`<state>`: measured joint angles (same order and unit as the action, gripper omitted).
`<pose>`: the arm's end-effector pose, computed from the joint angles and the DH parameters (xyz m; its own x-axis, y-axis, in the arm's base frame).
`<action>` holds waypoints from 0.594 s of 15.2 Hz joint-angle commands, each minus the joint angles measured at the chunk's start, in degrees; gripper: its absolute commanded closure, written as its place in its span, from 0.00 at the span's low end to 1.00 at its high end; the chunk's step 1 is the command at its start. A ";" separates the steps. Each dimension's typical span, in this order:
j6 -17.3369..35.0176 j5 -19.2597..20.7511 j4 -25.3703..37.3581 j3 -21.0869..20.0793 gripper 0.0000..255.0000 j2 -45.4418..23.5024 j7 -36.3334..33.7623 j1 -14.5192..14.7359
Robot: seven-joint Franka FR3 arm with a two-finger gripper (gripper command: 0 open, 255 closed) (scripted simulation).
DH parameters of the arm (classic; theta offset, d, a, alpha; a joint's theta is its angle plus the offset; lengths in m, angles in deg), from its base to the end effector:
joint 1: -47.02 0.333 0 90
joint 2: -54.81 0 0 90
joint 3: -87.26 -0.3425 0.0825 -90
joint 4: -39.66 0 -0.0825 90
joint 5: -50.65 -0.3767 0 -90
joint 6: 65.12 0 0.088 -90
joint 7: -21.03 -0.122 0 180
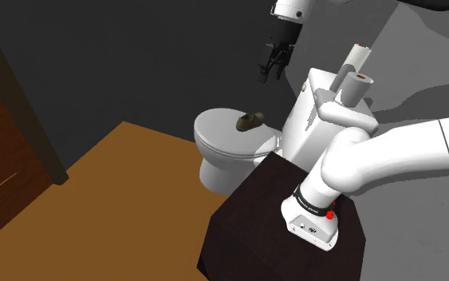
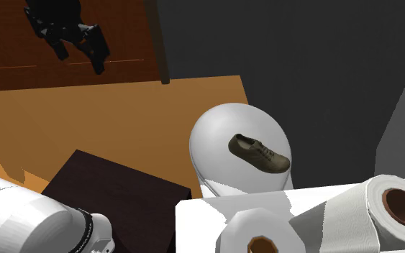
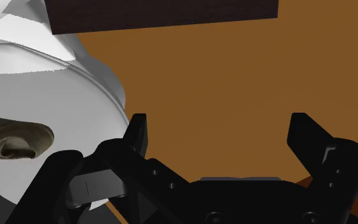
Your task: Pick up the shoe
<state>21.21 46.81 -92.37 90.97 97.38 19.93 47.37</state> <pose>0.2861 -0.0151 0.6006 0.9969 -0.0539 -0.0574 -0.0599 -0.9922 -0.1095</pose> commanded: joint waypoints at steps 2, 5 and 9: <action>1.43 0.56 -0.85 0.79 0.00 -0.70 0.99 -0.27; 5.80 2.13 -3.00 3.22 0.00 -3.27 3.91 -1.05; 11.76 3.87 -4.87 6.49 0.00 -7.76 7.76 -2.02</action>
<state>31.04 50.31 -97.07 96.60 91.41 26.67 45.52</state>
